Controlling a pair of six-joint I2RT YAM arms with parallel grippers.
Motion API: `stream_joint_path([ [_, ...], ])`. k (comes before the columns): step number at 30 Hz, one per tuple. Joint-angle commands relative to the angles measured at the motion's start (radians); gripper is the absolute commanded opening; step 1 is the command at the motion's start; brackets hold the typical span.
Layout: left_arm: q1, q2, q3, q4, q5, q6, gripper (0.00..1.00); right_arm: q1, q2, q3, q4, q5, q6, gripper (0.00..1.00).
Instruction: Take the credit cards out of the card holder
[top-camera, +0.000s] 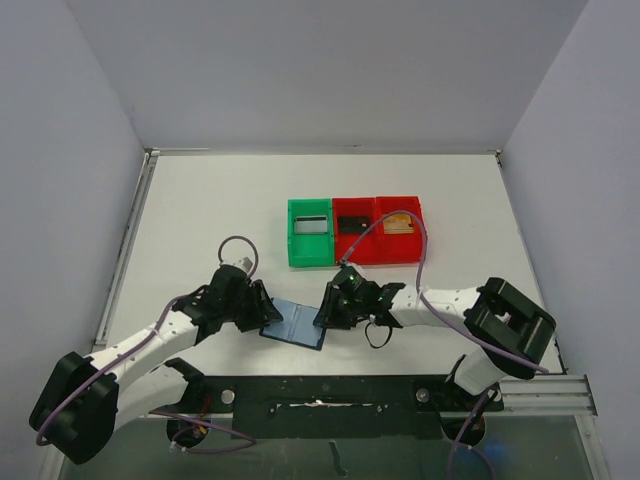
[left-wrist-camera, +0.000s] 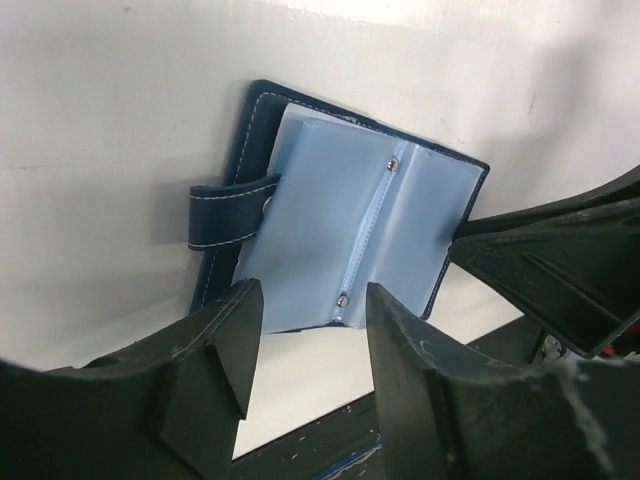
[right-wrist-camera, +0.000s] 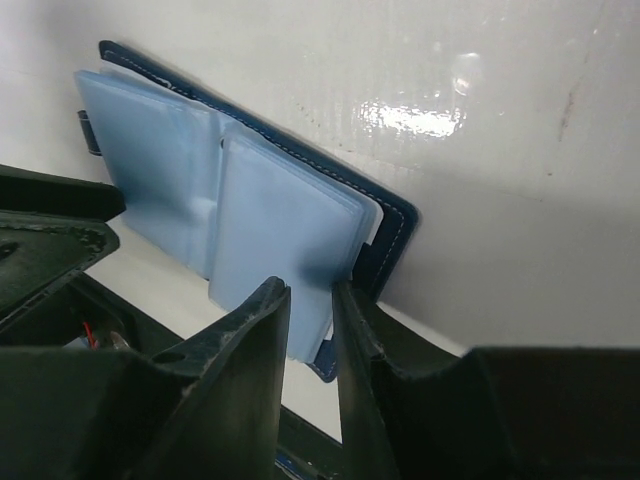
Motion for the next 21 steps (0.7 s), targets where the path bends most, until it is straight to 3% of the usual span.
stream_joint_path([
  [1,-0.004,0.000,0.064,-0.042,-0.081,0.016,0.45,0.007,0.023,0.036,0.019,0.012,0.011,0.26],
  [5,-0.005,0.043,0.054,-0.021,-0.051,0.023,0.44,0.012,0.029,0.032,0.000,0.025,0.021,0.26],
  [10,-0.012,0.077,0.028,0.026,-0.009,0.025,0.33,0.011,0.037,0.029,0.032,0.016,0.021,0.26],
  [16,-0.021,0.093,0.004,0.056,0.024,0.021,0.25,0.013,0.047,0.088,0.064,-0.005,-0.036,0.15],
  [21,-0.028,0.099,-0.013,0.073,0.032,0.013,0.23,0.012,0.059,0.128,0.062,-0.020,-0.062,0.15],
])
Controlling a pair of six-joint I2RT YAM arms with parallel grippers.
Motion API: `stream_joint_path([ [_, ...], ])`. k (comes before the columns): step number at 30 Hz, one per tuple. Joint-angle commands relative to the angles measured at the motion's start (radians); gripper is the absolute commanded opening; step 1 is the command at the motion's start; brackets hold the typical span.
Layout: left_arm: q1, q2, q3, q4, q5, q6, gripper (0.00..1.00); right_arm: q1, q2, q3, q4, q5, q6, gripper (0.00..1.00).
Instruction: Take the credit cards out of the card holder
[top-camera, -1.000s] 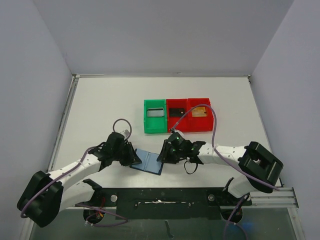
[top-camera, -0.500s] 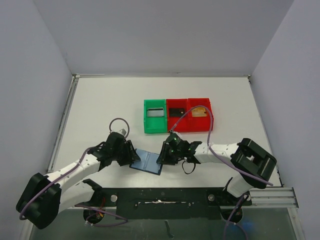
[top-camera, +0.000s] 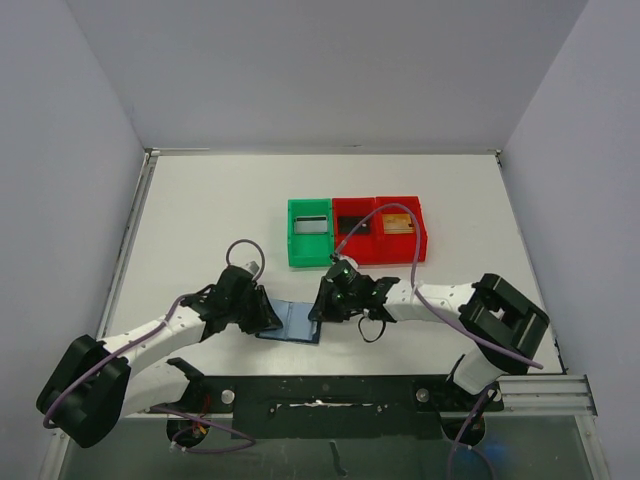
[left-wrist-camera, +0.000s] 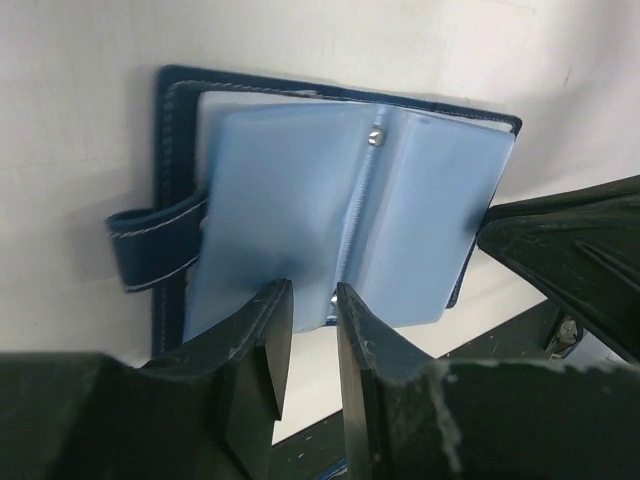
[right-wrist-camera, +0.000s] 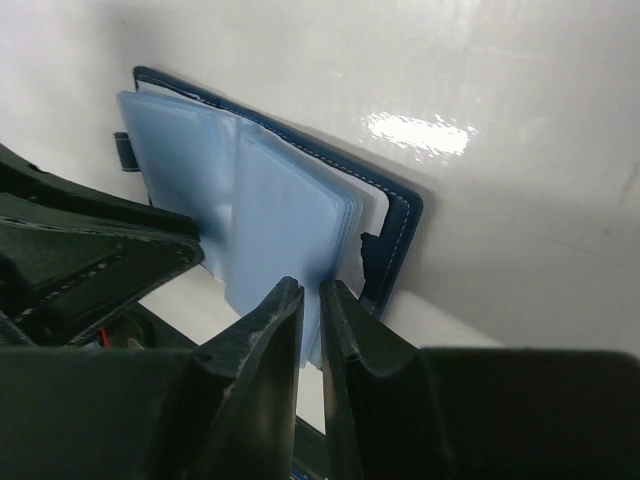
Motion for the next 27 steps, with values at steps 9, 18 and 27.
stream_joint_path([
  [9,-0.008,0.004,-0.012,0.045,0.015,0.002,0.23,0.013,0.041,0.145,-0.006,-0.018,-0.074,0.17],
  [18,-0.008,-0.030,0.006,0.018,-0.015,0.002,0.23,0.044,0.074,0.260,-0.155,0.040,-0.143,0.21],
  [27,-0.008,-0.052,0.030,-0.012,-0.046,0.002,0.23,0.079,0.116,0.356,-0.232,0.063,-0.210,0.20],
])
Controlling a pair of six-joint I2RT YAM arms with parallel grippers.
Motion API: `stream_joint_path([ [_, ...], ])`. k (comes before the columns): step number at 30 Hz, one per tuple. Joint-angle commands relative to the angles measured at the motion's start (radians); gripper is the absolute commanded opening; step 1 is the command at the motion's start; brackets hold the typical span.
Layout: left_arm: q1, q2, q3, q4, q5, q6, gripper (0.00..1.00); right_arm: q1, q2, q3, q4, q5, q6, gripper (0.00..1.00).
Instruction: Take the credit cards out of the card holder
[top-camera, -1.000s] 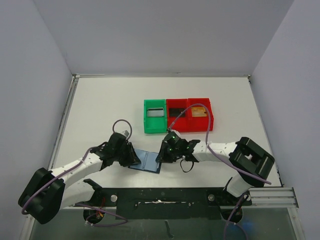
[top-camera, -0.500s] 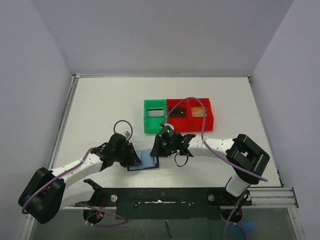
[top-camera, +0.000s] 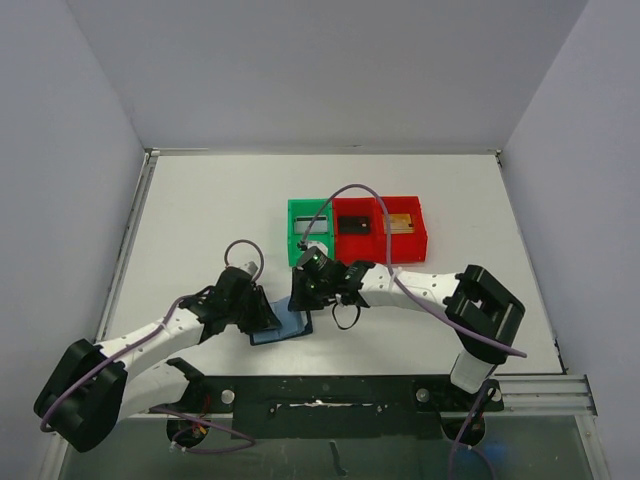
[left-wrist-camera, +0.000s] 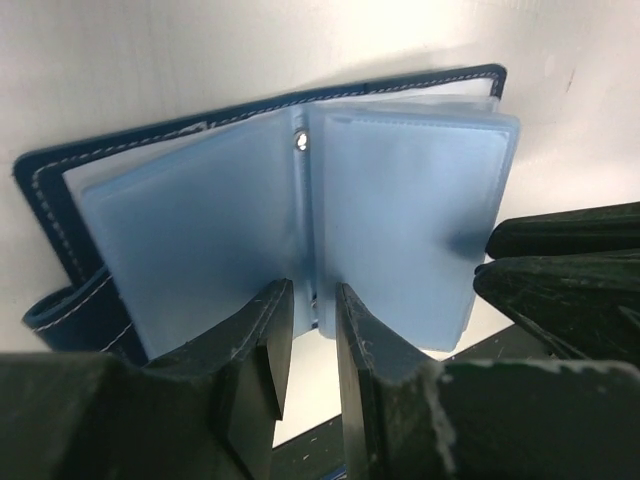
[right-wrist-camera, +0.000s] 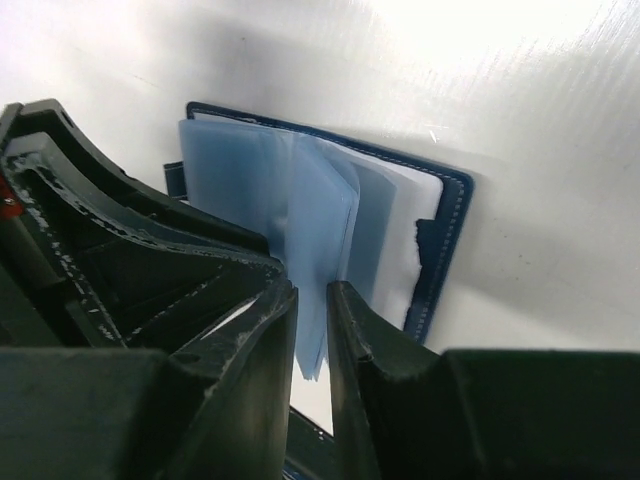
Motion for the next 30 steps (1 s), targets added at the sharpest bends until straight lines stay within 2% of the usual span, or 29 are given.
stream_joint_path([
  [1,-0.003,-0.039,0.044,-0.020,-0.042,0.003,0.23,0.014,-0.002,0.034,-0.013,0.015,-0.037,0.19],
  [8,-0.003,-0.077,0.056,-0.048,-0.060,0.003,0.23,-0.012,-0.002,-0.005,0.087,-0.068,-0.023,0.03],
  [10,-0.002,-0.075,0.059,-0.061,-0.069,0.003,0.23,-0.029,-0.010,-0.047,0.151,-0.116,0.002,0.02],
  [11,-0.003,-0.080,0.065,-0.076,-0.081,0.002,0.23,-0.034,-0.014,-0.058,0.151,-0.113,0.012,0.04],
  [13,-0.003,-0.109,0.081,-0.120,-0.117,0.005,0.27,-0.036,-0.023,-0.071,0.118,-0.072,0.017,0.18],
  [17,0.001,-0.191,0.123,-0.233,-0.232,-0.007,0.54,-0.051,-0.031,-0.117,0.135,-0.064,0.019,0.29],
  [19,0.007,-0.198,0.134,-0.277,-0.275,-0.019,0.62,-0.052,-0.021,-0.110,0.133,-0.064,0.011,0.31],
  [23,0.008,-0.144,0.125,-0.299,-0.302,-0.053,0.66,-0.053,0.003,-0.078,0.105,-0.055,-0.004,0.35],
  [30,0.006,-0.057,0.068,-0.246,-0.257,-0.079,0.69,-0.052,0.014,-0.082,0.104,-0.054,0.001,0.39],
])
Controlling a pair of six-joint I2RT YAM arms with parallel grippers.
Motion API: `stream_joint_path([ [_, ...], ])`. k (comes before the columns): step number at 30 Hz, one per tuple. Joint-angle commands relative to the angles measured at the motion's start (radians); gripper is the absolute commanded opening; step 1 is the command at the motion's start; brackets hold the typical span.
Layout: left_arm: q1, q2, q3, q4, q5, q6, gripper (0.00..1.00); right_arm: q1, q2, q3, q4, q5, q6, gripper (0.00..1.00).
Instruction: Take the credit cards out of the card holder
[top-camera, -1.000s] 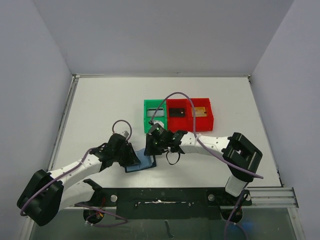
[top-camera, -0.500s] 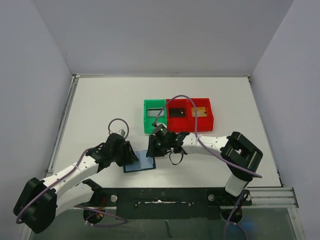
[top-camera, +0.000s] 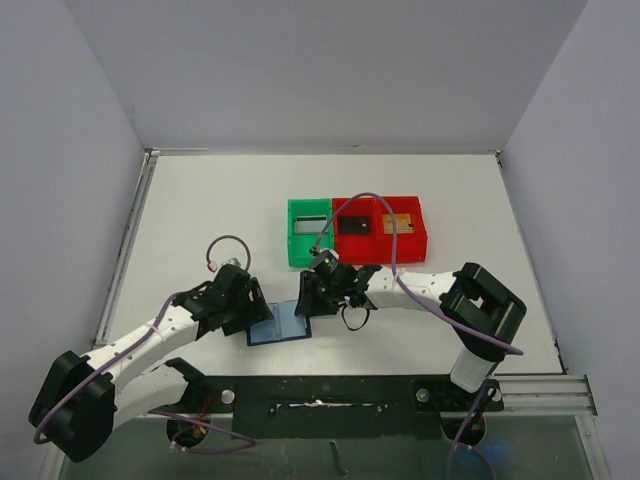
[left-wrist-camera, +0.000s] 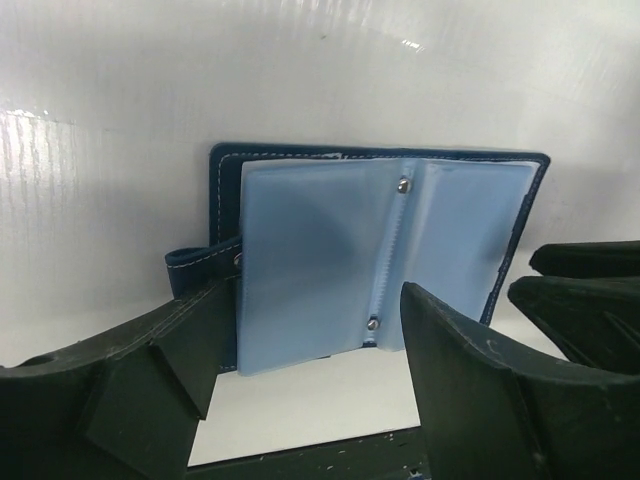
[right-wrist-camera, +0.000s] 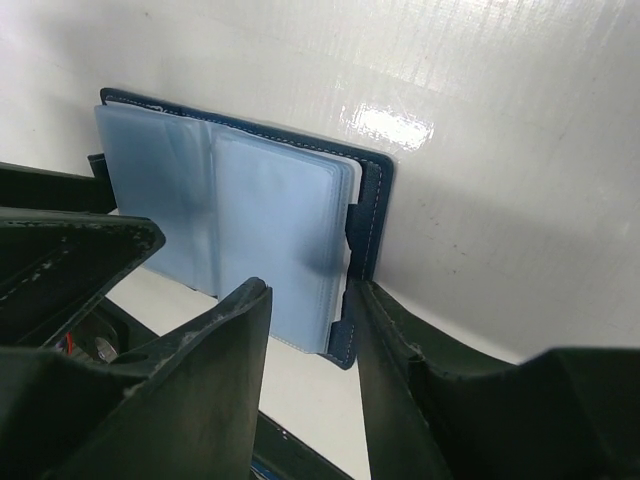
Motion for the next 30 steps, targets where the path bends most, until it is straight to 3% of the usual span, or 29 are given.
stream_joint_path([
  [1,0.003,0.018,-0.044,0.051,0.017,-0.024,0.69,-0.001,0.007,0.034,0.021,0.007,-0.006,0.40],
  [3,0.003,0.014,-0.076,0.111,0.066,-0.019,0.63,-0.001,0.013,0.033,0.022,0.001,-0.006,0.40],
  [6,0.000,0.015,-0.106,0.191,0.126,-0.013,0.48,0.000,0.021,0.030,0.025,-0.005,-0.004,0.40],
  [10,0.001,0.037,-0.108,0.215,0.160,0.000,0.38,0.001,0.023,0.025,0.019,0.003,0.008,0.40],
  [24,0.001,0.056,-0.108,0.244,0.183,0.015,0.25,0.021,0.051,0.108,-0.190,0.163,-0.022,0.43],
  [30,0.001,0.082,-0.110,0.274,0.206,0.032,0.18,0.039,0.107,0.147,-0.209,0.151,-0.042,0.44],
])
